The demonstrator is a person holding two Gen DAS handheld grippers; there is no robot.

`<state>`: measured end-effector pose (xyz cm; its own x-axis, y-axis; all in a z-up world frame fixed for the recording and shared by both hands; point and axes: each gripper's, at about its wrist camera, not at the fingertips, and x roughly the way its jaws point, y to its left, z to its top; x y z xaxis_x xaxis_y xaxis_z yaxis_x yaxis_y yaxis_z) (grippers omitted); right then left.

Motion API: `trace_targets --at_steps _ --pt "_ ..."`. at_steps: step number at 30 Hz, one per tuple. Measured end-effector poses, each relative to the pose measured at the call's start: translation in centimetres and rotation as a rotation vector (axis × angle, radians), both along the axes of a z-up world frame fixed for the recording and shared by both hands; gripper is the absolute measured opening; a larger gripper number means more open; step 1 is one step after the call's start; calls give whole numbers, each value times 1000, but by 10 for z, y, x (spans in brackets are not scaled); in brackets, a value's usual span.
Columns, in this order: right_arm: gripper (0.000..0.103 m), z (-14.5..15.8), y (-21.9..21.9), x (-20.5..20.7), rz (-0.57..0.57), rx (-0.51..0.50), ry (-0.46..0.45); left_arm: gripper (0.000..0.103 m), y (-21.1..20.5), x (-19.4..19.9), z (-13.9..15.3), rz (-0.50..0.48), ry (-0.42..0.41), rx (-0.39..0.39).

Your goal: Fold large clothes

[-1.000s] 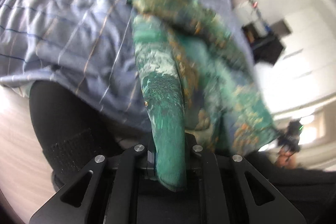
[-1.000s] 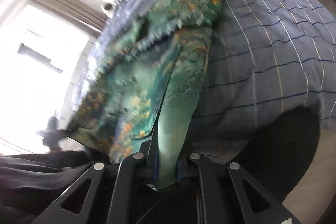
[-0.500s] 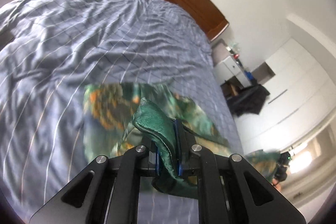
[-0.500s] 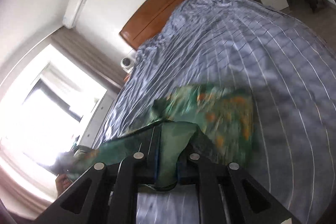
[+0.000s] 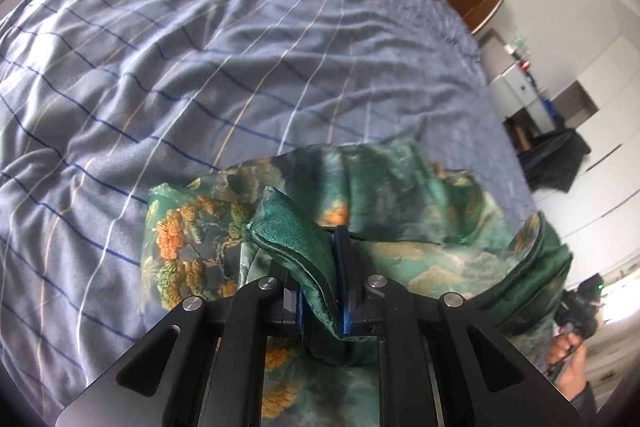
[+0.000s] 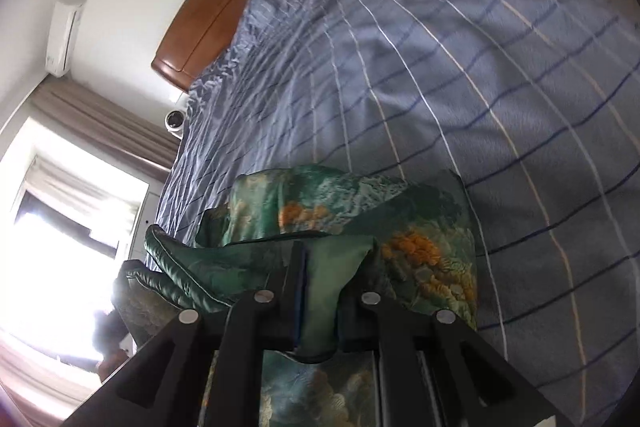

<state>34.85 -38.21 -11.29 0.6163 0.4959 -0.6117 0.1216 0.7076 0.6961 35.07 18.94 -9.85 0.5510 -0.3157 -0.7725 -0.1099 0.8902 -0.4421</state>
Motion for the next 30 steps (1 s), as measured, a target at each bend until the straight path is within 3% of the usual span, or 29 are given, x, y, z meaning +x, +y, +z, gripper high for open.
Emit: trace_targets --at_steps 4,6,8,10,15,18,20,24,28,30 --pt "12 -9 -2 1 -10 31 24 20 -1 4 -6 2 27 -10" --pt "13 -10 -2 4 -2 42 44 33 0 6 -3 -5 35 -35" --pt "16 -8 -5 5 7 63 57 84 0 5 4 -16 22 -78" --pt "24 -5 -8 5 20 108 66 102 2 1 16 6 -12 -60" --pt "52 0 -23 5 -7 249 75 102 7 -1 36 -14 -39 -74" --pt "57 13 -32 1 -38 239 42 102 4 -11 38 -65 -46 -24" --pt "63 25 -32 -4 -30 145 26 102 0 -18 31 -105 -38 14" --pt "64 35 -4 -8 93 -151 39 102 -13 -16 4 -153 26 70" --pt "64 30 25 0 137 -271 48 100 -24 -4 -15 -139 71 116" --pt "64 25 37 9 129 -336 72 87 -26 -1 -18 -125 75 141"
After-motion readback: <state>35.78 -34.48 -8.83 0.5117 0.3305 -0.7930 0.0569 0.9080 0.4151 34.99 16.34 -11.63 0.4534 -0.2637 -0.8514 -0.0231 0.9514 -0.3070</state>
